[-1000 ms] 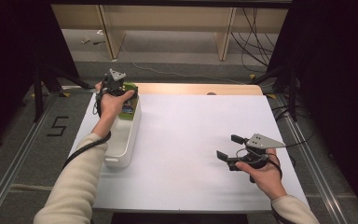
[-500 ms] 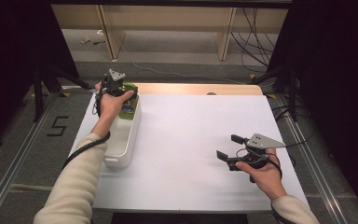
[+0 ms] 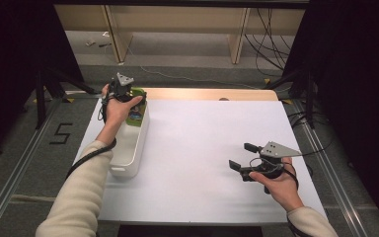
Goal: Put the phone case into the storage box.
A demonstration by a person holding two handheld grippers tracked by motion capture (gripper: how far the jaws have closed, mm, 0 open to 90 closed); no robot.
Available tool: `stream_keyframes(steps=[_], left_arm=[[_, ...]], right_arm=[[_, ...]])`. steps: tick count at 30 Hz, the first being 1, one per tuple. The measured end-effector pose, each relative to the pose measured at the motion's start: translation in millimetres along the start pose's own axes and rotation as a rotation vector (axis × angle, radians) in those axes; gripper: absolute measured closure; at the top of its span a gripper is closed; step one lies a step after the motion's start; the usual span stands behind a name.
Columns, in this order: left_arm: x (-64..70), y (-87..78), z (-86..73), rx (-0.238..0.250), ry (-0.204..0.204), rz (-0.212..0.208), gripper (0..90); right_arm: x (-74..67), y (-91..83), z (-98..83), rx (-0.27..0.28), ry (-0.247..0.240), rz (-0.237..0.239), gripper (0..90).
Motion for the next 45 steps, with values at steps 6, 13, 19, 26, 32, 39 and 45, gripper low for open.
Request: stream_keyframes(steps=[6, 13, 19, 26, 32, 39, 45], left_arm=[[-2.4, 0.4, -0.5, 0.003, -0.013, -0.001, 13.8], [-2.2, 2.0, -2.0, 0.003, -0.027, -0.018, 11.4], [-2.7, 1.0, -1.3, 0.008, -0.019, -0.014, 7.5], [-0.9, -1.0, 1.7, 0.028, -0.026, -0.025, 0.7], [-0.1, -7.0, 7.9, 0.045, -0.028, -0.026, 0.0], [1.7, -14.9, 13.5, 0.060, -0.040, -0.027, 0.0], [3.2, -25.8, 17.1, 0.069, -0.052, -0.035, 0.0]], right_arm=[[-0.1, 0.0, 0.1, 0.000, 0.000, 0.002, 11.8], [-0.6, 1.3, -0.5, -0.005, -0.004, 0.009, 11.8], [-0.4, 1.4, -0.8, -0.007, -0.005, 0.010, 11.7], [-0.6, 1.0, -0.6, -0.006, -0.005, 0.009, 11.7], [-0.8, 1.1, -0.6, -0.007, -0.005, 0.011, 11.7], [-1.0, 0.0, -0.2, -0.006, -0.005, 0.010, 11.7], [-1.3, -0.4, -0.1, -0.006, -0.006, 0.005, 11.7]])
Point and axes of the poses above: each handheld gripper's, and its own axes: y roughly forward along the jaws, z roughly out of its top, x roughly to its right, the point moved 1 cm from there along y, roughly forward along the jaws, and after that the axes turned 14 degrees about z, right-handed, at the moved point
